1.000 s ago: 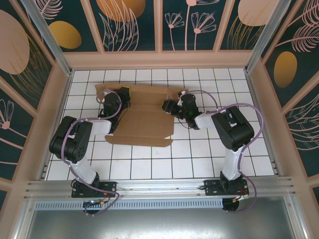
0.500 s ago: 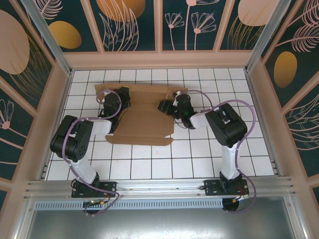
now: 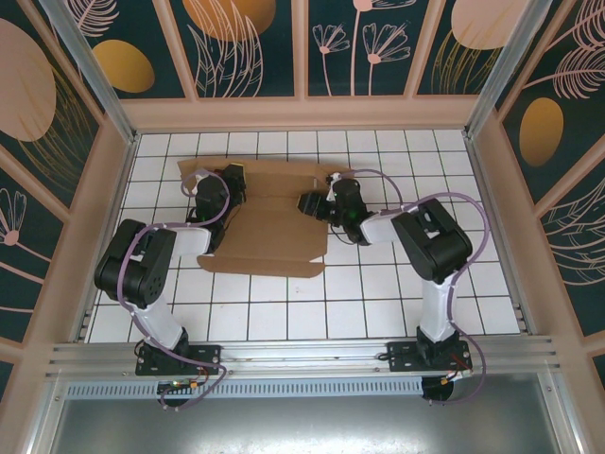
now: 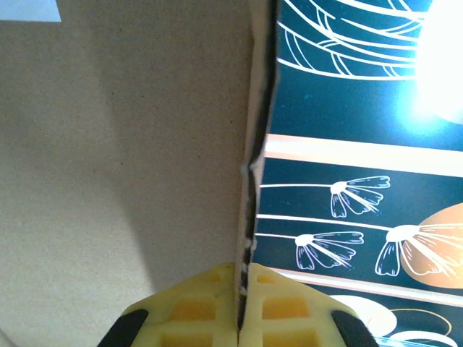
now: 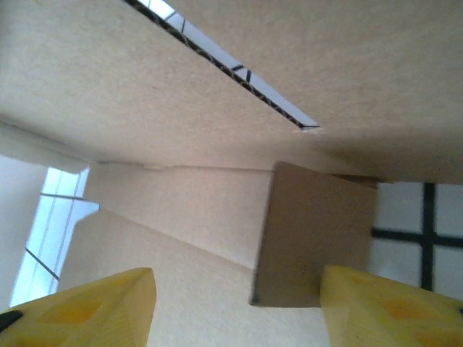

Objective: Fold the paper box

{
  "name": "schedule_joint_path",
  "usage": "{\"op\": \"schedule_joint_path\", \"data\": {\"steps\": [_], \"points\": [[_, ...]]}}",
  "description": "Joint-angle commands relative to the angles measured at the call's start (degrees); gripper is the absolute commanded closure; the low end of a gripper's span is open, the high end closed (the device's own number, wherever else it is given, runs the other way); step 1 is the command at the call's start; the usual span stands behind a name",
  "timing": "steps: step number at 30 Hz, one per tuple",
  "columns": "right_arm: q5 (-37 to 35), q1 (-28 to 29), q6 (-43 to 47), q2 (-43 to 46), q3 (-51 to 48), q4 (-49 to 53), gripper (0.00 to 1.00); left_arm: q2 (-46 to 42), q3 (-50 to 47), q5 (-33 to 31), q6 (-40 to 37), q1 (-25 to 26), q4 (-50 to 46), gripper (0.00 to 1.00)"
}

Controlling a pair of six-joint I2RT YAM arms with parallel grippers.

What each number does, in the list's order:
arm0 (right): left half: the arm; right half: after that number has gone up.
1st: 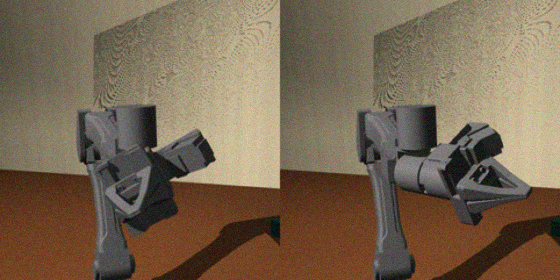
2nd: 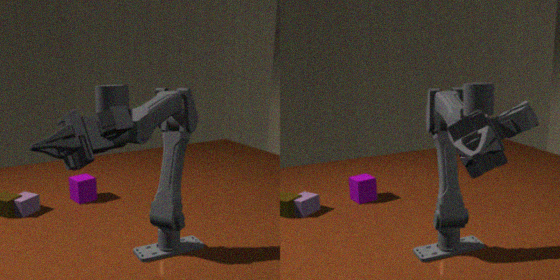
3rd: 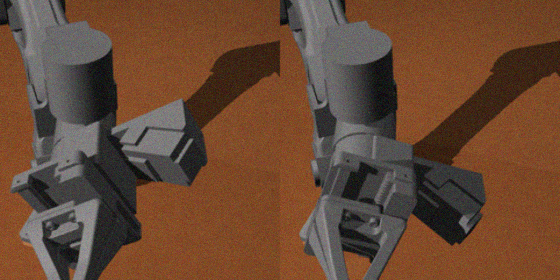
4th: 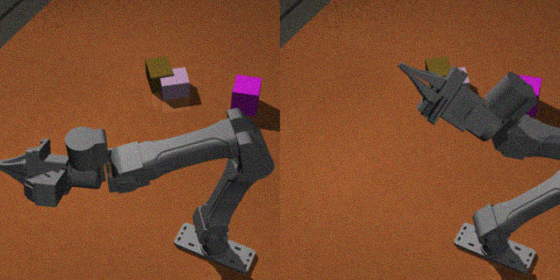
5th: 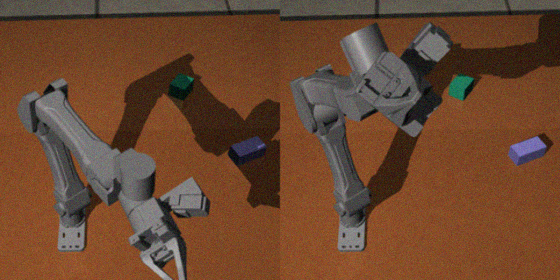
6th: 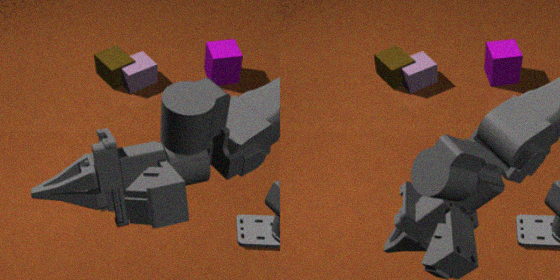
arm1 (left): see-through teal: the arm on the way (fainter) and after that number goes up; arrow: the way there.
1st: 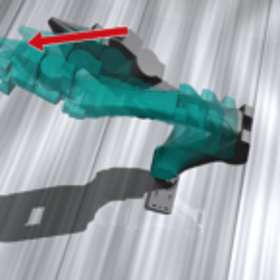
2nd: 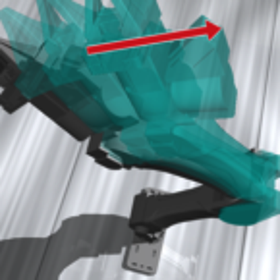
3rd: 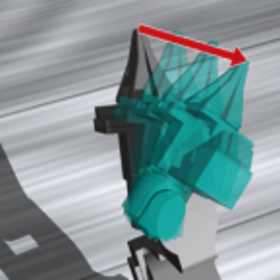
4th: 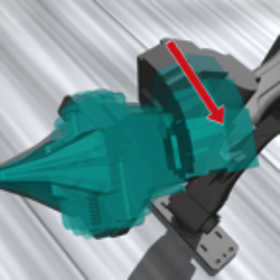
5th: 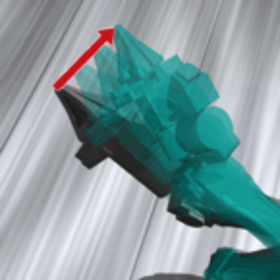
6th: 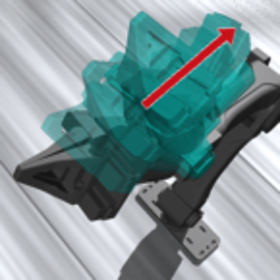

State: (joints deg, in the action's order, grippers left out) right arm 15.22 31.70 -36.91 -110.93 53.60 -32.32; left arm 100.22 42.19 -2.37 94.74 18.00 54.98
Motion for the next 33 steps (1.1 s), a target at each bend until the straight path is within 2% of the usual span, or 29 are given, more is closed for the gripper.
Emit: {"op": "schedule_joint_path", "data": {"steps": [1,5,10,14,17,19,25,28,33], "points": [[1.6,-0.1,6.2,6.5,-1.4,6.6,0.37,0.9,-1.7,0.2,-2.0,0.6,-10.1,1.0],[1.4,0.0,7.0,10.8,-5.1,11.5,0.37,1.3,-1.2,-0.1,-2.7,0.6,-10.2,1.0],[0.0,-0.1,14.3,20.8,-8.5,18.6,0.41,1.1,-1.2,-0.4,-3.5,0.6,-10.5,1.0],[-6.9,-3.5,22.2,32.9,-9.1,24.1,0.44,0.8,-1.3,0.1,-4.2,0.6,-10.5,1.0],[-14.6,-6.2,28.5,36.3,-6.1,27.1,0.45,0.4,-1.3,0.0,-4.8,0.6,-10.9,1.0],[-15.2,-8.7,33.9,34.7,-2.9,28.0,0.44,0.5,-1.4,0.0,-4.8,0.6,-11.0,1.0],[-0.7,-12.5,53.2,23.7,4.3,27.9,0.32,1.0,-1.2,1.0,-4.2,0.6,-10.5,1.0],[4.5,-14.1,56.4,19.2,8.7,28.8,0.27,0.7,-1.1,1.1,-4.6,0.6,-10.9,1.0],[8.1,-15.4,60.7,13.6,13.6,30.8,0.28,0.6,-1.0,1.6,-4.9,0.5,-11.2,1.0]]}}
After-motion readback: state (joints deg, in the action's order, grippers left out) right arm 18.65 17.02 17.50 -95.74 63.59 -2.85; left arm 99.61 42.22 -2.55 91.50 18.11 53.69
